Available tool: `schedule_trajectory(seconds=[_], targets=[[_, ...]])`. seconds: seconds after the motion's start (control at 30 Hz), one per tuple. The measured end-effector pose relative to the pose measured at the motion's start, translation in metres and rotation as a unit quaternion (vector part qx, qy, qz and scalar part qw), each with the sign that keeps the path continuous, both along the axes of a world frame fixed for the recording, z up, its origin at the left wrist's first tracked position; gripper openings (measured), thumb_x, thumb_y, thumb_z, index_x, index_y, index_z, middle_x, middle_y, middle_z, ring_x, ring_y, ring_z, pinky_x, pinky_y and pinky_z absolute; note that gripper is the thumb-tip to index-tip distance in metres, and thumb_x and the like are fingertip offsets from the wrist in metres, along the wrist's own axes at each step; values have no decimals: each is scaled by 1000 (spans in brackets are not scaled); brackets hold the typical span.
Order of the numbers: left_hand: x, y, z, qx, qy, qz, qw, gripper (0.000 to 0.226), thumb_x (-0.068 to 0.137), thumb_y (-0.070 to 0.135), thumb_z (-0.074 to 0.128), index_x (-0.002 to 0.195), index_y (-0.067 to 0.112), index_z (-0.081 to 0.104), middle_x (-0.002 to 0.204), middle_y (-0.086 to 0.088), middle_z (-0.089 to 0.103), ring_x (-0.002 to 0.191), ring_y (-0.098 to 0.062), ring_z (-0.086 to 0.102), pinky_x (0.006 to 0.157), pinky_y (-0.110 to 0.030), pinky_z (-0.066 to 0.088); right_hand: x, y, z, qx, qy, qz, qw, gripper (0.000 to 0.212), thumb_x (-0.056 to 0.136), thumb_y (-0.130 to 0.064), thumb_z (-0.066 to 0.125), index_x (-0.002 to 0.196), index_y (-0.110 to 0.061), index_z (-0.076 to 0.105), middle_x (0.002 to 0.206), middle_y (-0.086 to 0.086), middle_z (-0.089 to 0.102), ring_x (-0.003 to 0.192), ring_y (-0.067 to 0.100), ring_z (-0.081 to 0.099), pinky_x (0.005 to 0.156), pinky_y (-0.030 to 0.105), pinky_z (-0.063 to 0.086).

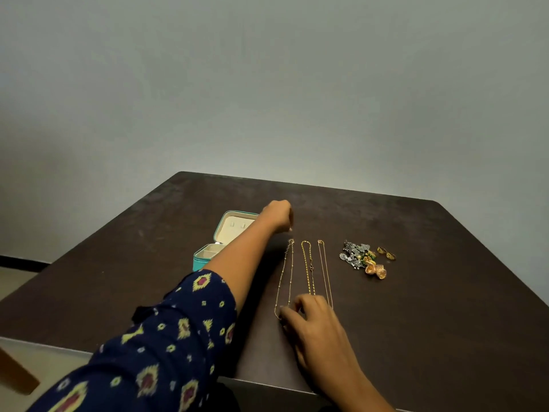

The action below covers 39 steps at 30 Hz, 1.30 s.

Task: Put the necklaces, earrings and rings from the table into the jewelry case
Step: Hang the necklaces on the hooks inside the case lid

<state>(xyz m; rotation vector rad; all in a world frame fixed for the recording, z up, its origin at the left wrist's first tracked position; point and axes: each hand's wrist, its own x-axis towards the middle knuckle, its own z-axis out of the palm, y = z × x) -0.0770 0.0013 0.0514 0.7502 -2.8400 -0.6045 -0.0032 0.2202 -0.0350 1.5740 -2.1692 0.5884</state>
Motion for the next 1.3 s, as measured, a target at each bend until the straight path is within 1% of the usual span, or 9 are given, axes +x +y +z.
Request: schedule_trajectory(seconds=[0.23,0.47,0.6,0.67,0.77,0.87,0.97,1.13,1.3], targets=[[-5,-7,-5,-21,-96,-45,994,21,74,1,68,91,12,71,101,-10,69,96,-26,64,77,-30,47,-2,-1,-2,3,48,-4,999,15,61,-17,59,75,-22,60,76,-6,50,74,11,36,55,19,24],[-10,-9,-16,-22,-88,-39,995,21,72,20,76,91,13,69,100,-9,69,96,-25,62,80,-32,48,-3,-2,-6,-10,52,-5,999,16,58,-18,64,73,-23,60,74,-7,50,73,11,36,55,19,24],[-14,-6,-23,-19,-84,-37,996,4,76,12,69,79,15,68,92,-7,70,92,-24,63,78,-30,47,-3,-2,-6,-5,47,-6,999,14,61,-18,65,71,-23,57,73,-9,50,72,9,36,56,17,24],[-15,-5,-24,-15,-86,-37,995,9,79,9,63,76,16,68,90,-7,70,91,-25,64,79,-31,48,-3,-2,-5,-6,48,-7,999,13,62,-18,66,69,-22,56,72,-9,49,72,9,35,56,17,23],[-13,-5,-25,-11,-97,-40,994,7,82,10,62,87,12,68,100,-9,68,96,-27,62,83,-34,47,-3,-2,-5,-12,46,-10,999,11,64,-20,65,68,-22,54,71,-9,48,71,9,34,54,18,23],[-11,-7,-27,-9,-97,-43,994,15,86,12,58,98,5,64,109,-12,65,102,-29,59,85,-34,45,-3,-3,-6,-17,35,-5,999,11,70,-22,63,71,-21,52,72,-8,47,71,10,35,52,20,32],[-7,-5,-22,38,-58,-49,996,15,89,9,52,96,2,64,103,-13,66,98,-27,59,81,-31,43,-3,-3,-5,-21,33,-2,999,6,76,-24,54,73,-20,50,74,-7,48,71,11,35,52,21,35],[3,-4,-9,178,-1,-78,981,26,92,2,46,68,9,53,69,-6,60,65,-14,55,63,-26,44,-3,-3,-2,-23,29,11,999,10,77,-29,49,74,-19,49,81,-5,50,75,12,38,55,22,37],[10,-4,0,227,61,-74,969,25,92,-1,47,69,11,48,66,-6,55,60,-14,52,59,-26,46,-3,-2,-1,-19,43,43,998,12,80,-31,49,78,-22,56,88,-10,58,80,10,44,58,23,44]])
